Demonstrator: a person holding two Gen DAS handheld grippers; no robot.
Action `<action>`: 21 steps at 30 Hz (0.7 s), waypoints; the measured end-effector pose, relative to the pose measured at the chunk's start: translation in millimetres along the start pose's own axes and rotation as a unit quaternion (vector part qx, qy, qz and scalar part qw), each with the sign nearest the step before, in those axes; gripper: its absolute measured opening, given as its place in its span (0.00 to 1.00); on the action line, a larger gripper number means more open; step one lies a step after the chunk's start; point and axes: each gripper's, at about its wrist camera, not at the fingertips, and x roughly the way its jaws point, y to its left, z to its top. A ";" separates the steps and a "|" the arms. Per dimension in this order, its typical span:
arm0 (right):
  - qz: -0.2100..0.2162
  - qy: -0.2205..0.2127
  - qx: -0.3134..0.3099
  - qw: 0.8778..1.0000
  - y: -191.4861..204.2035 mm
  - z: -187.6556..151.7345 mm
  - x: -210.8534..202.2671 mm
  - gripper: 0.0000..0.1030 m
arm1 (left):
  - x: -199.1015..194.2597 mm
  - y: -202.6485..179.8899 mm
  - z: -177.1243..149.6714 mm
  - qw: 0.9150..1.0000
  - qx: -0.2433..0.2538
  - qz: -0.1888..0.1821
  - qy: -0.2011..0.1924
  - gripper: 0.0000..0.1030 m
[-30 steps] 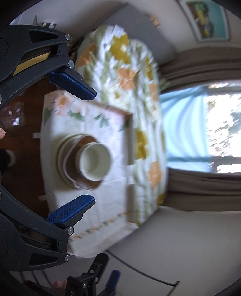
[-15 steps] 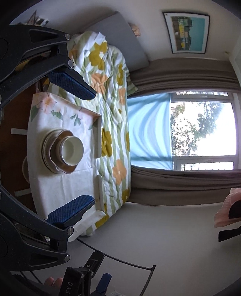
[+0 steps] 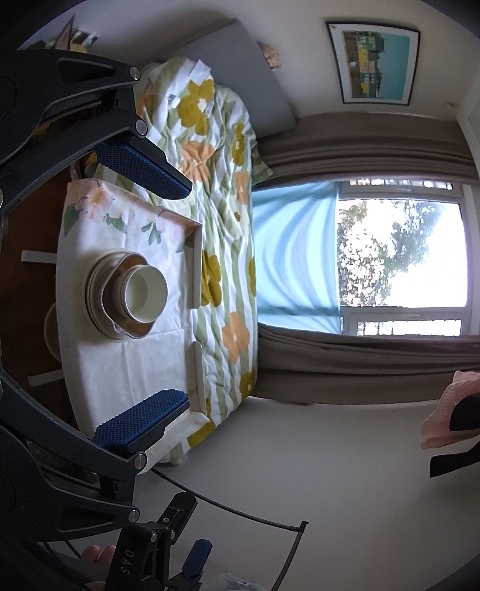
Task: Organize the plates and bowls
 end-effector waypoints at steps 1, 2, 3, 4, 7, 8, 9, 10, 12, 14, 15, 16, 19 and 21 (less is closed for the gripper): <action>0.000 0.000 0.000 1.000 0.0 -0.1 0.0 0.98 | 0.2 0.2 0.2 1.000 -0.001 -0.001 0.000 0.99; -0.001 0.001 -0.001 1.000 0.1 -0.8 -0.6 0.98 | -0.1 0.5 -0.2 1.000 -0.002 -0.002 0.001 0.99; -0.001 0.001 -0.001 1.000 0.0 -1.0 -1.4 0.98 | -1.0 0.7 -0.6 1.000 -0.004 -0.002 0.001 0.99; -0.001 0.002 0.000 1.000 0.4 -1.5 -2.9 0.98 | -1.9 1.0 -1.0 1.000 -0.005 -0.002 0.000 0.99; -0.001 0.001 -0.001 1.000 0.8 -1.7 -3.4 0.98 | -3.0 1.5 -1.9 1.000 -0.004 -0.001 0.000 0.99; -0.001 0.002 0.000 1.000 0.9 -1.8 -3.5 0.98 | -4.0 1.8 -2.1 1.000 -0.004 -0.001 -0.001 0.99; -0.001 0.002 0.000 1.000 1.3 -2.2 -3.4 0.98 | -3.9 1.7 -2.2 1.000 -0.005 -0.003 0.000 0.99; -0.001 0.003 0.000 1.000 1.1 -2.7 -3.7 0.98 | -4.8 2.3 -2.6 1.000 -0.006 -0.004 0.001 0.99; -0.001 0.003 0.000 1.000 2.1 -2.6 -2.8 0.98 | -7.5 3.8 -3.1 1.000 -0.007 -0.005 0.000 0.99; 0.000 0.003 0.000 1.000 1.9 -2.3 -2.5 0.98 | -8.5 4.3 -3.6 1.000 -0.007 -0.004 -0.001 0.99; -0.001 0.003 0.000 1.000 1.6 -2.1 -2.4 0.98 | -9.5 4.9 -3.6 1.000 -0.009 -0.004 -0.002 0.99; 0.000 0.003 0.000 1.000 1.7 -2.6 -2.9 0.98 | -10.1 5.5 -3.6 1.000 -0.010 -0.005 -0.002 0.99; 0.000 0.004 0.000 1.000 1.2 -2.1 -2.2 0.98 | -10.2 6.4 -3.8 1.000 -0.009 -0.004 -0.002 0.99; 0.000 0.003 -0.001 1.000 1.2 -1.8 -1.9 0.98 | -11.0 6.4 -3.6 1.000 -0.010 -0.004 -0.002 0.99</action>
